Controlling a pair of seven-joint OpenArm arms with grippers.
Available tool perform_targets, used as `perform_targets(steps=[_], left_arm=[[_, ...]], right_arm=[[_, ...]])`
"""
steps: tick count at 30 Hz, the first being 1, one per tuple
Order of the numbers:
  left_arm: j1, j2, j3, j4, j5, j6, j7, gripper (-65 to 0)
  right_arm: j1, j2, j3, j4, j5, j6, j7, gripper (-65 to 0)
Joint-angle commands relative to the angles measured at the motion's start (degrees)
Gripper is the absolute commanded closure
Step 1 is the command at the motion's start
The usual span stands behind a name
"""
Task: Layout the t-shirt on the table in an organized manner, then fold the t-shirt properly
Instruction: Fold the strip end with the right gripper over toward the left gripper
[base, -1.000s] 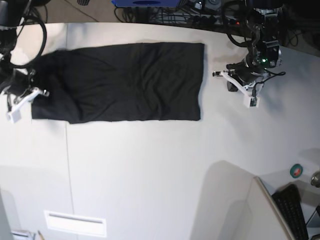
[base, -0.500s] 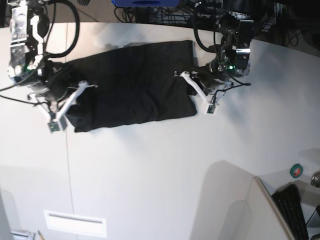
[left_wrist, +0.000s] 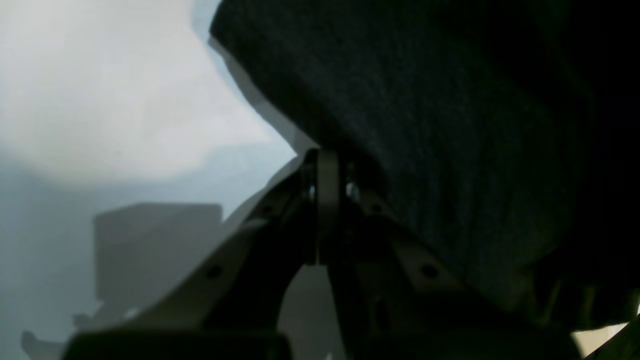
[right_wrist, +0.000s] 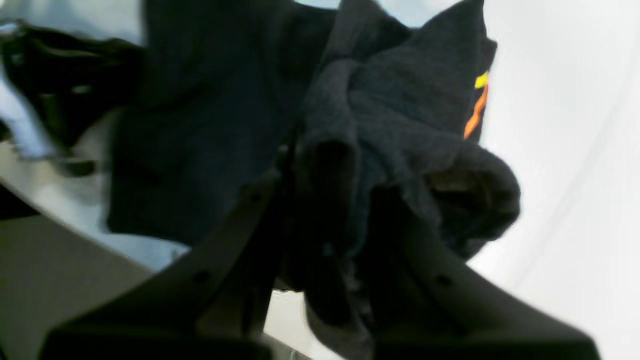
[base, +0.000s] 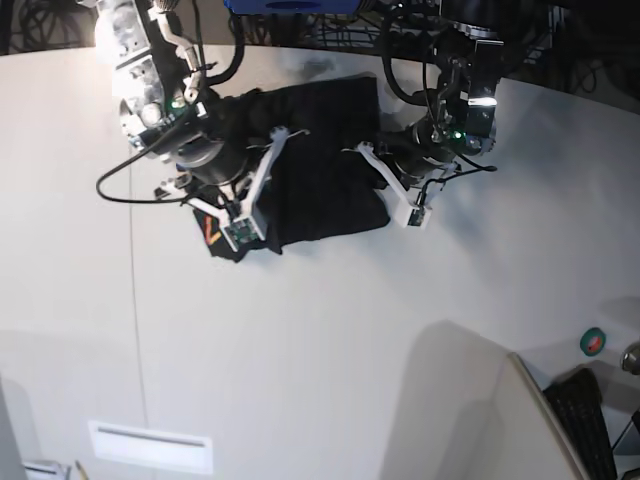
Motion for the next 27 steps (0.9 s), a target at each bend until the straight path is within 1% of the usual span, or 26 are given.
perform_targets(steps=[1, 7, 9, 12, 15, 19, 23, 27], left_arm=[[-0.23, 0.02, 0.14, 0.95, -0.16, -0.12, -0.22, 0.0], [-0.23, 0.02, 0.14, 0.95, -0.16, -0.12, -0.22, 0.0], [-0.23, 0.02, 0.14, 0.95, -0.16, -0.12, -0.22, 0.0], [-0.23, 0.02, 0.14, 0.95, -0.16, -0.12, -0.22, 0.0], [-0.23, 0.02, 0.14, 0.95, -0.16, -0.12, -0.22, 0.0], [-0.14, -0.07, 0.05, 0.95, -0.16, -0.12, -0.22, 0.0], [-0.14, -0.07, 0.05, 0.95, -0.16, -0.12, -0.22, 0.0], [-0.14, -0.07, -0.30, 0.95, -0.16, -0.12, -0.22, 0.0]], right_arm=[[0.94, -0.15, -1.05, 1.15, 0.15, -0.83, 1.18, 0.0], [2.09, -0.15, -7.11, 0.71, 0.15, -3.46, 1.44, 0.0], [2.70, -0.41, -8.26, -0.17, 0.15, -3.64, 1.62, 0.0], [2.70, -1.73, -8.70, -0.79, 0.15, -3.64, 1.62, 0.0], [3.23, -2.35, -8.78, -0.79, 0.15, -3.64, 1.62, 0.0], [4.20, -2.61, -8.78, -3.60, 0.24, -3.55, 1.71, 0.0], [4.37, -3.84, -8.78, -4.22, 2.79, -3.46, 1.71, 0.0], [5.69, -4.11, -8.78, -7.21, 3.05, -3.46, 1.79, 0.0]])
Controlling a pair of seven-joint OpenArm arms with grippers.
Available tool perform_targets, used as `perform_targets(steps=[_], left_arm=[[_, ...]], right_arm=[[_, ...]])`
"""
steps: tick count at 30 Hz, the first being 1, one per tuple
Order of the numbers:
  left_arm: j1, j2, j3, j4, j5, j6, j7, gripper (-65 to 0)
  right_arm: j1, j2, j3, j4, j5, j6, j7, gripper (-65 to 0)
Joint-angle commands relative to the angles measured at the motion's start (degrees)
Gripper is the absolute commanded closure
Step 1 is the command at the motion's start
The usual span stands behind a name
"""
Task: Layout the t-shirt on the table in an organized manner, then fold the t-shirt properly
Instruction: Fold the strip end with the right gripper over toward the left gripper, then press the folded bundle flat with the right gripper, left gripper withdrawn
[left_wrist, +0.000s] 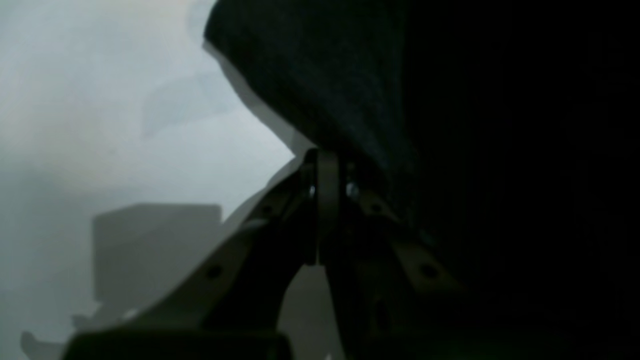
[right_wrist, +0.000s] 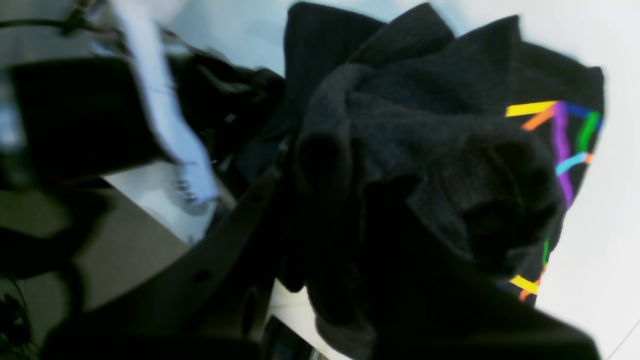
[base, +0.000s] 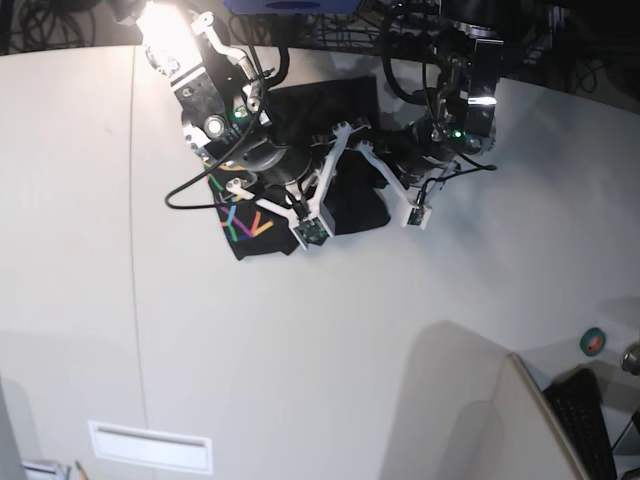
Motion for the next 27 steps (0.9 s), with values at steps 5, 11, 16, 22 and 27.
perform_targets(steps=[5, 11, 16, 22, 27], left_arm=[[-0.29, -0.05, -0.17, 0.89, -0.12, -0.08, -0.19, 0.0], [-0.29, -0.05, -0.17, 0.89, -0.12, -0.08, -0.19, 0.0], [-0.29, -0.93, -0.35, 0.97, -0.21, -0.08, -0.19, 0.0], [2.52, -3.39, -4.74, 4.31, -0.38, 1.86, -0.19, 0.0], [6.21, -4.71, -12.48, 11.08, -0.56, 2.38, -0.11, 0.0]], right_arm=[[1.57, -1.58, -0.11, -3.12, -0.14, 0.12, 2.85, 0.0], [0.25, -1.84, -0.19, -2.77, -0.14, 0.21, 2.94, 0.0], [2.62, -2.11, -0.11, -5.05, -0.05, 0.12, 3.12, 0.0], [2.80, -3.60, -0.11, -7.25, -0.05, 0.12, 3.21, 0.0], [3.76, -4.57, -0.02, -11.21, -0.05, 0.12, 3.21, 0.0]])
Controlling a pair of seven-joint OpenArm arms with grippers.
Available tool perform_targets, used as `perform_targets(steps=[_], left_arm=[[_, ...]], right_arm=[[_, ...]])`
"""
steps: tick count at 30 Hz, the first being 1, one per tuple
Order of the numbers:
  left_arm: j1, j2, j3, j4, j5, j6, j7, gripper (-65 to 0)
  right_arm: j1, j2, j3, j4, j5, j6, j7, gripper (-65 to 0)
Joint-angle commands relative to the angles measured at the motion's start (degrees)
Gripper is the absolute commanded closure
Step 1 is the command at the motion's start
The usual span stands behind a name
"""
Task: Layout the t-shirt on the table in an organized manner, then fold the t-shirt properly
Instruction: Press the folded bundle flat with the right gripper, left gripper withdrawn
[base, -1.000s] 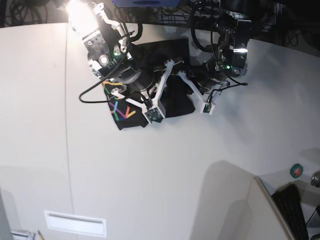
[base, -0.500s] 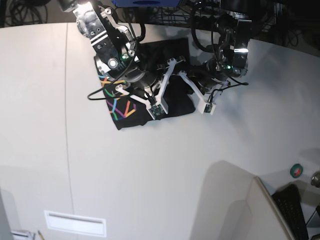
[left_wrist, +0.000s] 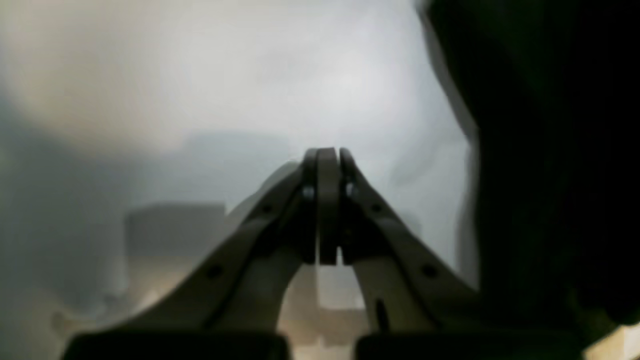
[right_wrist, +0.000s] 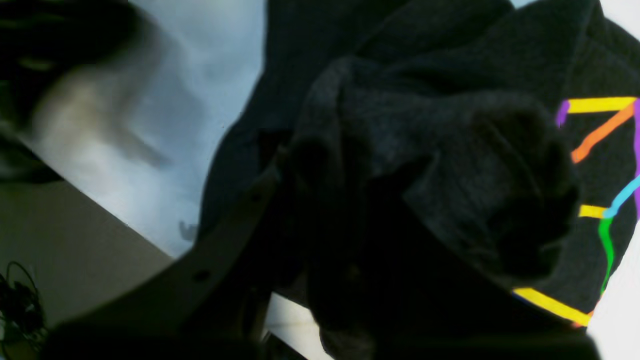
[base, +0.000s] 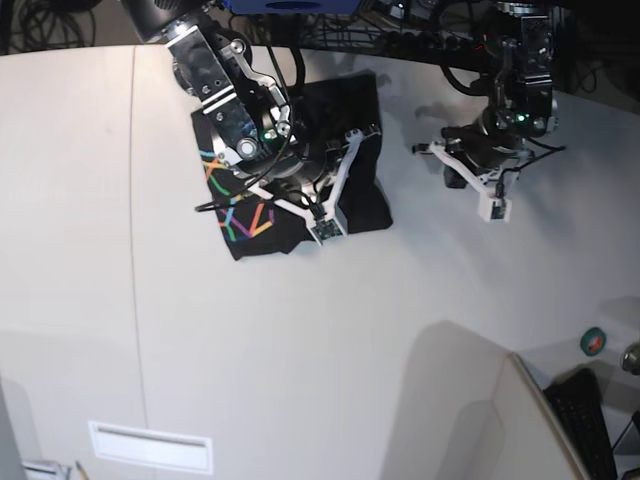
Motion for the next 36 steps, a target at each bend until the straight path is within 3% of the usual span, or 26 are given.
perform_targets(steps=[1, 5, 8, 10, 13, 18, 22, 24, 26, 28, 32, 36], left_arm=[[0.71, -0.34, -2.18, 1.89, -0.56, -0.28, -0.85, 0.0], [2.56, -0.69, -9.91, 2.68, -0.56, -0.55, 0.91, 0.0], [2.29, -1.74, -16.50, 2.33, -0.64, -0.55, 6.89, 0.0], [2.20, -1.83, -20.11, 2.50, -0.64, -0.63, 7.77, 0.0], [2.20, -2.36, -23.71, 2.41, -0.64, -0.63, 7.85, 0.0], [2.20, -3.77, -24.50, 2.24, -0.64, -0.63, 7.85, 0.0], [2.20, -4.38, -24.50, 2.06, -0.64, -0.63, 7.85, 0.0], [2.20, -4.56, -24.50, 1.01, -0.64, -0.63, 7.77, 0.0], [1.68, -4.82, -24.59, 0.30, -0.64, -0.63, 7.68, 0.0], [1.41, -5.26, -24.59, -0.05, -0.64, -0.63, 7.68, 0.0], [1.32, -5.44, -24.59, -0.14, -0.64, -0.63, 7.68, 0.0], [1.50, -6.23, -25.21, -0.22, -0.38, -0.63, 7.68, 0.0]], right_arm=[[0.55, -0.83, -0.13, 0.90, 0.41, 0.16, 0.93, 0.0], [0.55, -1.01, -0.13, 0.90, 0.41, 0.16, 1.02, -21.8], [0.29, -1.01, -0.13, 1.34, 0.41, 0.16, 1.02, -29.4], [-0.06, -1.09, -0.66, 2.22, 0.41, 0.16, 0.67, -29.1], [-0.06, -0.74, -6.46, 4.59, 0.41, 0.16, 0.49, -29.1], [1.61, -0.48, -14.72, 6.44, 0.32, 0.16, 0.41, -29.0], [1.52, 4.71, -15.07, 20.24, 0.14, 0.08, -4.17, -25.5], [1.26, 7.96, -13.84, 25.69, 0.06, -0.01, -5.66, -22.7], [0.82, 9.72, -10.59, 25.78, 0.06, -0.10, -4.96, -15.9], [-0.33, 10.07, -5.23, 22.09, 0.06, -0.10, -3.20, -0.3], [-1.82, 10.25, 3.21, 13.74, 0.06, -0.10, 1.02, 0.0], [-1.82, 10.51, 4.53, 7.05, 0.06, -0.10, 1.64, 0.0]])
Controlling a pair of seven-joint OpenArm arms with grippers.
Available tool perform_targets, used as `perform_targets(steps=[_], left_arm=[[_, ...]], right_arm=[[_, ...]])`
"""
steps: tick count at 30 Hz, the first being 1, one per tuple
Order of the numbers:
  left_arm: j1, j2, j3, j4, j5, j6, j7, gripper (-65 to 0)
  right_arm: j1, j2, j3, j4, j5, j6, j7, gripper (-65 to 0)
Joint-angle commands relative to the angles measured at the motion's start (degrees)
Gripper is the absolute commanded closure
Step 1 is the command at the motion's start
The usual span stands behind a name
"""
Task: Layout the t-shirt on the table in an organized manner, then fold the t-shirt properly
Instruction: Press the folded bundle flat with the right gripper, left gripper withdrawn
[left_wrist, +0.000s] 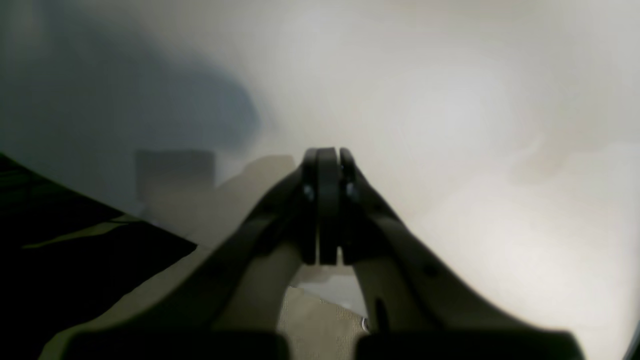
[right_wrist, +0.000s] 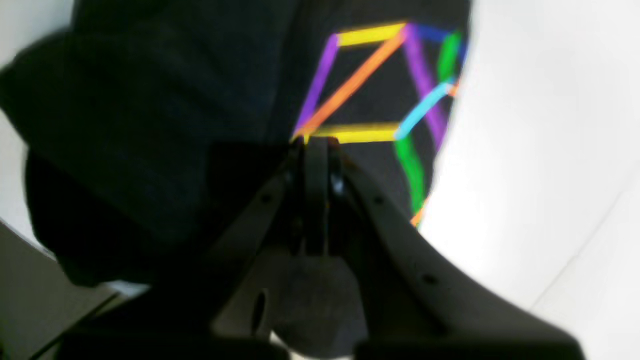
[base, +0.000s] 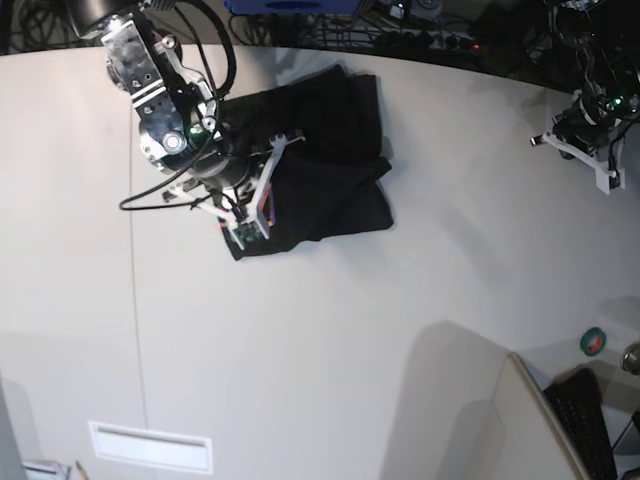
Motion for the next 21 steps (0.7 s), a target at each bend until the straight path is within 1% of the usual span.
perform_targets(steps=[1, 4, 8, 10, 13, 17, 19, 21], left_arm=[[-0.01, -1.55, -1.89, 0.72, -0.01, 0.00, -0.71, 0.0], [-0.18, -1.81, -5.67, 0.72, -0.01, 0.00, -0.54, 0.0], [-0.18, -2.08, -7.70, 0.72, 0.25, 0.00, -0.54, 0.0], [0.08, -2.87, -7.17, 0.72, 0.17, 0.00, -0.54, 0.0], [0.08, -2.78, -7.08, 0.63, 0.17, 0.00, -0.54, 0.0], [0.08, -2.78, -6.99, 0.63, -0.01, 0.00, -0.45, 0.0], [0.08, -2.69, -5.85, 0.28, -0.01, 0.00, -0.45, 0.0], [0.08, -2.87, -3.92, -0.87, -0.01, 0.00, -0.63, 0.0]], right_arm=[[0.47, -0.33, -0.13, -0.25, -0.07, 0.10, 1.09, 0.0], [0.30, -1.21, -1.00, -1.75, 0.19, 0.10, 0.91, 0.0], [0.91, -2.62, -6.37, -2.10, 0.10, 0.10, 0.74, 0.0], [2.76, -4.37, -8.92, -2.98, 0.10, 0.10, 0.74, 0.0], [6.45, -7.45, -11.38, -7.20, 0.10, 0.10, 0.83, 0.0], [12.52, -11.94, -11.91, -13.62, 0.19, 0.10, 1.35, 0.0], [15.68, -13.52, -12.08, -16.08, 0.28, 0.27, 3.38, 0.0], [18.06, -13.69, -15.51, -17.04, 0.28, 0.36, 7.86, 0.0]])
